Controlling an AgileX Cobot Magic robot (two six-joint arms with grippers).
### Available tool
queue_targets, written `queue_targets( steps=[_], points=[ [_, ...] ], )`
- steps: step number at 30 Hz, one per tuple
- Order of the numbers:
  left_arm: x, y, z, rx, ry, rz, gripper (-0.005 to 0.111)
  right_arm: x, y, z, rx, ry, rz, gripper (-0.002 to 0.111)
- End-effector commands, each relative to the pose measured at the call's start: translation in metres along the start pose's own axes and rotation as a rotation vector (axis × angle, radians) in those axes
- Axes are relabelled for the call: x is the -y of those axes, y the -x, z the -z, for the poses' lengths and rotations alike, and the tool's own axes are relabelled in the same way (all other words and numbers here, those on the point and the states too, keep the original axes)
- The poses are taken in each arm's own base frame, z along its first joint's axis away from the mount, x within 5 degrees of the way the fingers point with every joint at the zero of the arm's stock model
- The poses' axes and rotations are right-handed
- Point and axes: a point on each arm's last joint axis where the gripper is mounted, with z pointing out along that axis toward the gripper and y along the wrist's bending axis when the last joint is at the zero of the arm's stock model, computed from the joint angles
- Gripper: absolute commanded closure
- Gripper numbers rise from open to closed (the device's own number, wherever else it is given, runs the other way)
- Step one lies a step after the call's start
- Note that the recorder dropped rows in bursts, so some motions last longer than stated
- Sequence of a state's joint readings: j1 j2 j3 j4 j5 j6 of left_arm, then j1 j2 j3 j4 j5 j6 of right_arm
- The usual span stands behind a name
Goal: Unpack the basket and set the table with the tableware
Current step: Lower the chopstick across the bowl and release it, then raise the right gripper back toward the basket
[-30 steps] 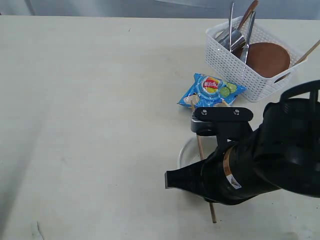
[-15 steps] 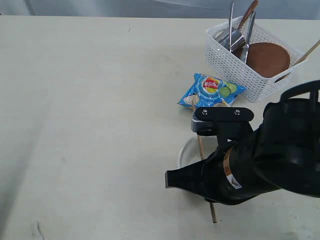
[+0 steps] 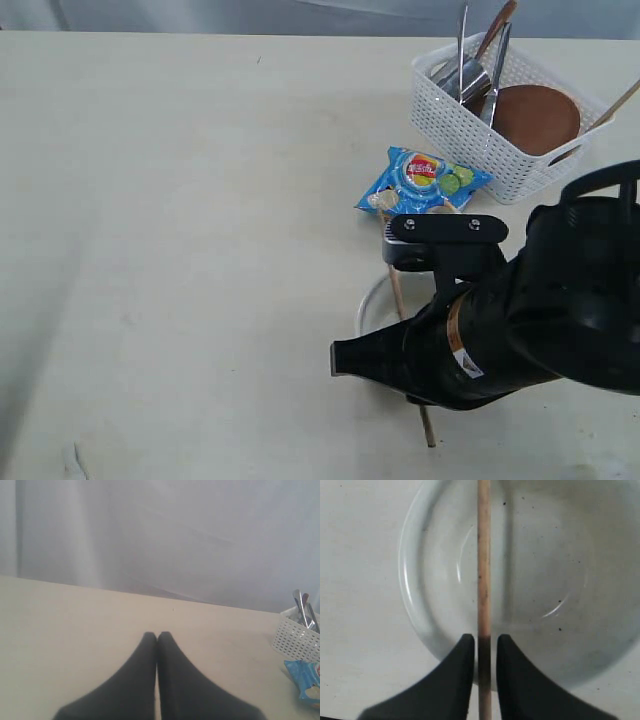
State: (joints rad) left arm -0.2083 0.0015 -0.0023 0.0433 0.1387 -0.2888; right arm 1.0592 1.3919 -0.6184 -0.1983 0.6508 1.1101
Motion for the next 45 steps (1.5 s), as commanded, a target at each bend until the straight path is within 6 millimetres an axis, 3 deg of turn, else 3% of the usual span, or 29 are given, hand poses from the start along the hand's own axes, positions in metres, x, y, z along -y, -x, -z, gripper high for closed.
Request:
queue_targets(
  steps=[1, 12, 16, 22, 26, 29, 34, 40, 45],
  points=[
    [0.0, -0.001, 0.0, -0.002, -0.001, -0.015, 0.107, 0.002, -0.001, 0.0, -0.001, -0.015, 0.01, 0.082],
    [0.0, -0.001, 0.0, -0.002, -0.001, -0.015, 0.107, 0.002, -0.001, 0.0, 0.001, -0.012, 0.009, 0.082],
    [0.0, -0.001, 0.0, -0.002, -0.001, -0.015, 0.107, 0.001, 0.0, 0.009, -0.001, 0.003, -0.02, 0.082],
    [0.0, -0.001, 0.0, -0.002, -0.001, -0.015, 0.107, -0.002, 0.009, 0.047, 0.066, 0.081, -0.024, 0.082],
    [0.0, -0.001, 0.0, -0.002, -0.001, -0.015, 0.107, 0.004, 0.016, 0.084, 0.16, 0.11, -0.015, 0.082],
    [0.0, -0.001, 0.0, -0.002, -0.001, -0.015, 0.107, 0.032, 0.032, 0.118, 0.31, 0.047, -0.084, 0.082],
    [0.0, -0.001, 0.0, -0.002, -0.001, -0.015, 0.107, 0.104, 0.066, 0.16, 0.578, -0.168, -0.261, 0.082],
    [0.0, -0.001, 0.0, 0.0, -0.001, -0.015, 0.107, 0.175, 0.102, 0.151, 0.627, -0.189, -0.476, 0.082],
    [0.0, -0.001, 0.0, 0.0, -0.001, -0.015, 0.107, 0.231, 0.136, 0.114, 0.613, -0.019, -0.639, 0.081]
  ],
)
